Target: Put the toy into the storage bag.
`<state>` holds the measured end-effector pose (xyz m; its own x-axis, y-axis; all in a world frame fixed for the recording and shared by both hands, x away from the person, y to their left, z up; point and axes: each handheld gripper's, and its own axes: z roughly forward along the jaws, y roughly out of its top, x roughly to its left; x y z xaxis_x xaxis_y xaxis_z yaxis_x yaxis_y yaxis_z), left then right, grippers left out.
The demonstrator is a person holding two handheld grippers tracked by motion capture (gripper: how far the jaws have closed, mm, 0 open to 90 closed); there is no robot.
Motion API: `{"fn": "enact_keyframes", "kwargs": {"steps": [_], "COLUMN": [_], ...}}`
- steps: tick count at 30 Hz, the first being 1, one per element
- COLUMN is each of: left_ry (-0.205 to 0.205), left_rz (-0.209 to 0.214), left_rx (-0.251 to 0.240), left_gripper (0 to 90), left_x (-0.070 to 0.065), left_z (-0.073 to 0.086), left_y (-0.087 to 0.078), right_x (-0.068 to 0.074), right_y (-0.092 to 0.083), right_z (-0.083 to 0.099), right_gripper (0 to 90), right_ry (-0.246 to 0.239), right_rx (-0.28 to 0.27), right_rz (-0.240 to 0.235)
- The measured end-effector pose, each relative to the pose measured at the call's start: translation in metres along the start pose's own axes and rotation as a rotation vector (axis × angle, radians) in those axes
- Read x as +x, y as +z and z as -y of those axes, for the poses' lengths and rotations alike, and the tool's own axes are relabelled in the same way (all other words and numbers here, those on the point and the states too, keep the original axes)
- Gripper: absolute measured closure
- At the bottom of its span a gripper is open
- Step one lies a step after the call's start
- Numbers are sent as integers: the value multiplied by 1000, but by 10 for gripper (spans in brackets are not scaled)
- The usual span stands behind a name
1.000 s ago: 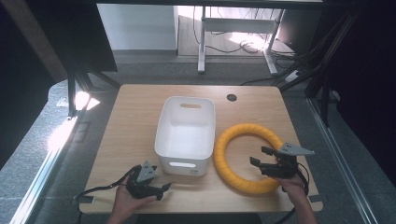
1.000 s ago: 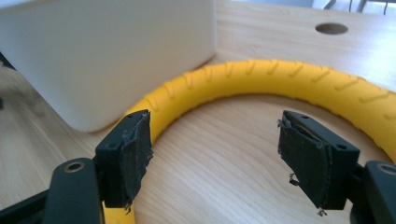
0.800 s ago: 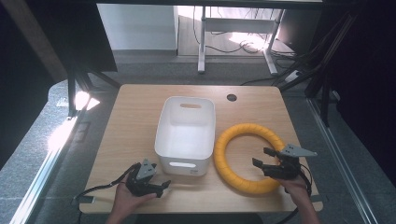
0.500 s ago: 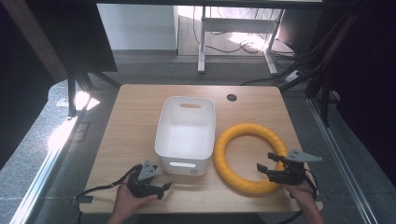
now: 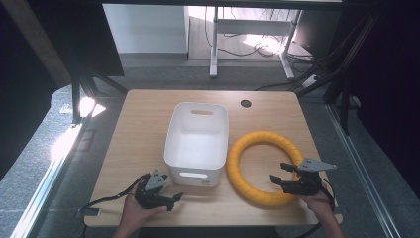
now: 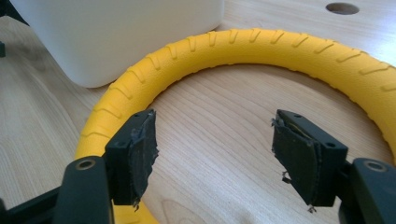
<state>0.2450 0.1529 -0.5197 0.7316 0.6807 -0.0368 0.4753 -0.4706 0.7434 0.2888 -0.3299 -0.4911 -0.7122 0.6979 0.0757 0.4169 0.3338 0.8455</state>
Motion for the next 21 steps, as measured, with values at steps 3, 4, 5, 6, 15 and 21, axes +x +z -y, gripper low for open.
{"fn": "enact_keyframes", "kwargs": {"steps": [3,4,5,6,15,21], "left_ry": [-2,-2,-2,-1,4,-5], "left_rz": [0,-4,-7,-8,-5,-4], "left_rx": [5,6,7,10,14,22], "left_gripper": [146,145,145,145,147,150], "left_x": [-1,-1,-2,-2,-2,-2], "left_z": [1,1,1,1,2,1], "left_y": [1,1,1,1,2,5], "right_x": [-1,-1,-2,-2,-3,0], "right_y": [3,3,3,2,-3,-8], "right_z": [-1,-1,-1,-1,-4,-23], "right_gripper": [296,296,297,298,294,289], "right_ry": [-2,-3,-2,4,19,-42], "right_rx": [2,1,-1,-7,-24,20], "right_rz": [-4,-1,4,8,6,-49]}}
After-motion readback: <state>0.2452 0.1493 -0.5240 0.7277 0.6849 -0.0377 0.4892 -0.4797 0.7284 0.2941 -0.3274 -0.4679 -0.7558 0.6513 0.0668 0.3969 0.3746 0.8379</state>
